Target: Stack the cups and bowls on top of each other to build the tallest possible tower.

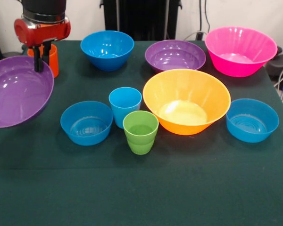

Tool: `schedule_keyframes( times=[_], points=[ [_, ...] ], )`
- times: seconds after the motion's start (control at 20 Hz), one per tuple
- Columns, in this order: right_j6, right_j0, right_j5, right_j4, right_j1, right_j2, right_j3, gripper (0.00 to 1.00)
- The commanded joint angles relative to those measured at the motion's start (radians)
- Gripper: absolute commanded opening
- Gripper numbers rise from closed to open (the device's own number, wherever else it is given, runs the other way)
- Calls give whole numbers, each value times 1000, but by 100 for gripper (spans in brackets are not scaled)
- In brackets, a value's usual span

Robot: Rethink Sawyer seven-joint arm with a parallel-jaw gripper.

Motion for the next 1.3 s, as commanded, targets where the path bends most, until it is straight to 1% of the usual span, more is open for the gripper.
schedule_keyframes(
  times=[0.05,0.3,0.45,0.6,0.8,1.0,1.3],
  points=[
    [35,47,-53,16,-40,18,40,0],
    [45,55,-89,-2,-61,15,51,0],
    [54,57,-67,34,-75,21,64,0],
    [81,80,-66,43,-97,13,75,0],
    [77,84,-68,83,-135,34,103,0],
    [96,116,-53,113,-165,27,115,0],
    [141,152,-95,157,-192,21,145,0]
  ],
)
